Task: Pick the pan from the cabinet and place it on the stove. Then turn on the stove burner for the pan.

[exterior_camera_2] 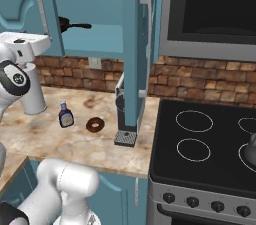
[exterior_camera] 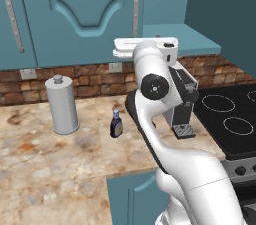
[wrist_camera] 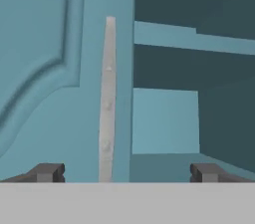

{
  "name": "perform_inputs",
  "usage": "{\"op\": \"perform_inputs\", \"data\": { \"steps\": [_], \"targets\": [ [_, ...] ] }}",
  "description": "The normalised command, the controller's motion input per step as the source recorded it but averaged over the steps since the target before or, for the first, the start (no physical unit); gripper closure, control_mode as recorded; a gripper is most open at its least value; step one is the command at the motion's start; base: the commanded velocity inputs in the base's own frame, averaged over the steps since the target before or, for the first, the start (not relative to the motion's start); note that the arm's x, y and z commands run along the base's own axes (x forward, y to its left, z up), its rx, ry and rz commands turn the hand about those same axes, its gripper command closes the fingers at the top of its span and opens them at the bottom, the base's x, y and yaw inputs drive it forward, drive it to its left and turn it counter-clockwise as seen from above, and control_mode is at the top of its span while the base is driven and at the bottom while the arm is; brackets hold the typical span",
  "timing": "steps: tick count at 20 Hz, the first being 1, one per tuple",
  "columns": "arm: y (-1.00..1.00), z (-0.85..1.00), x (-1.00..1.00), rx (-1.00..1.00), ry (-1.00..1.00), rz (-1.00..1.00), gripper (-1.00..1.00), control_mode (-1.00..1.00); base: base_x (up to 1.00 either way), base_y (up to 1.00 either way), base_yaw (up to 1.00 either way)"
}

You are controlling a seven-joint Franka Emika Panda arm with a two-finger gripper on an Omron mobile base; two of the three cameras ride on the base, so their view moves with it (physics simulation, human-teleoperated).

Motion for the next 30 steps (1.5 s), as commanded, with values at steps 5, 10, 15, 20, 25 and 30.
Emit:
{"op": "perform_inputs", "data": {
  "steps": [5,10,15,20,25,30],
  "targets": [
    [0.23,-0.09,0.49,0.00,0.01,0.02,-1.00,-1.00,0.00,0.00,0.00],
    [0.14,-0.06,0.30,0.00,0.00,0.01,-1.00,-1.00,0.00,0.00,0.00],
    [0.00,0.00,0.14,0.00,0.00,0.01,-1.00,-1.00,0.00,0.00,0.00],
    [0.00,0.00,0.21,0.00,0.00,0.02,-1.00,-1.00,0.00,0.00,0.00],
    [0.00,-0.01,0.29,0.00,0.00,0.01,-1.00,-1.00,0.00,0.00,0.00],
    [0.00,-0.02,0.41,0.00,-0.01,0.00,-1.00,-1.00,0.00,0.00,0.00]
  ]
}}
